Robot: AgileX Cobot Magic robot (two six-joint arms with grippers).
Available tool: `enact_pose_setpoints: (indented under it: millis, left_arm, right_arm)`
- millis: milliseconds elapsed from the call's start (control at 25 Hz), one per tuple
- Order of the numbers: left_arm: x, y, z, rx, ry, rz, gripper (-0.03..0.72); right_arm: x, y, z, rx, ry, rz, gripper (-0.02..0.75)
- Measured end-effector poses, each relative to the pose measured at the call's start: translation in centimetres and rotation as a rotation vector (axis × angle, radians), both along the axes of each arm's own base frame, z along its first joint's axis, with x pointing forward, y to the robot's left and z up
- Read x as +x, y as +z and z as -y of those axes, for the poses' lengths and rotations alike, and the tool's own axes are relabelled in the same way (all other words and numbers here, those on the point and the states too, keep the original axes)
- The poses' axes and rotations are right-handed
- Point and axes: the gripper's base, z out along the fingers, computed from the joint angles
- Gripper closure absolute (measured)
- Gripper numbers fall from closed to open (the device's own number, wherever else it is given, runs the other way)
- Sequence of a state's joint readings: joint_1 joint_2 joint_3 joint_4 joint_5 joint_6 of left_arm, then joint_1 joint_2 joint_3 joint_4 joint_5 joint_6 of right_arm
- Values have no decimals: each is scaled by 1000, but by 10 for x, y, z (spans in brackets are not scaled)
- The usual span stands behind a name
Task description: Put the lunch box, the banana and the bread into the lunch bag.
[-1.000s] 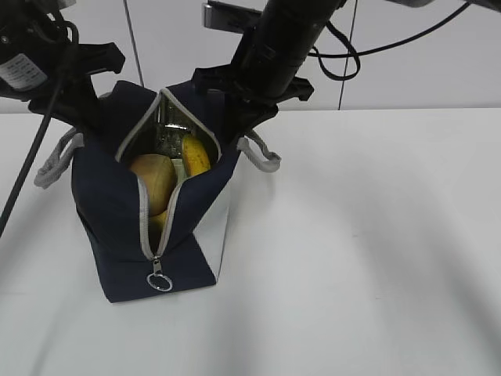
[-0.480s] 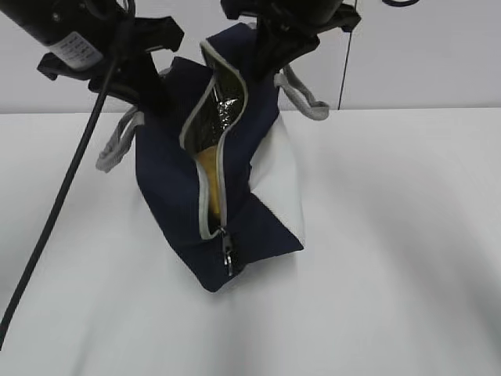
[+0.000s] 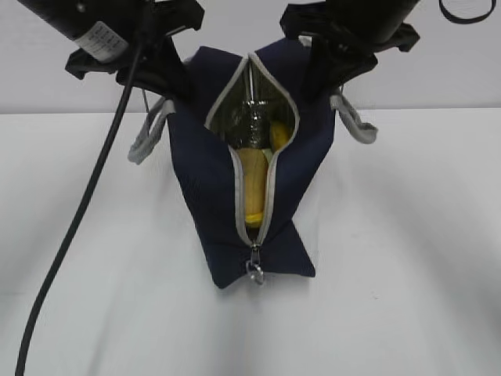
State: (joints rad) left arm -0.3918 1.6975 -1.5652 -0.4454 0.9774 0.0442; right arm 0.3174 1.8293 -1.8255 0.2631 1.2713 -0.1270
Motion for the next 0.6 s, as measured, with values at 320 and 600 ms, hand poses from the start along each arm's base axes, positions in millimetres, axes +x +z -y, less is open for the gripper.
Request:
enact_pose_setpoints:
  millis: [320,600]
  left_arm:
    - [8,-16,21,-7,-25,-14,690]
    - [28,-17,30,-12,-24,14,690]
  right_arm:
    - [2,-12,-2,17,-5,-19,750]
    - [16,-25,-5,14,-25,22,750]
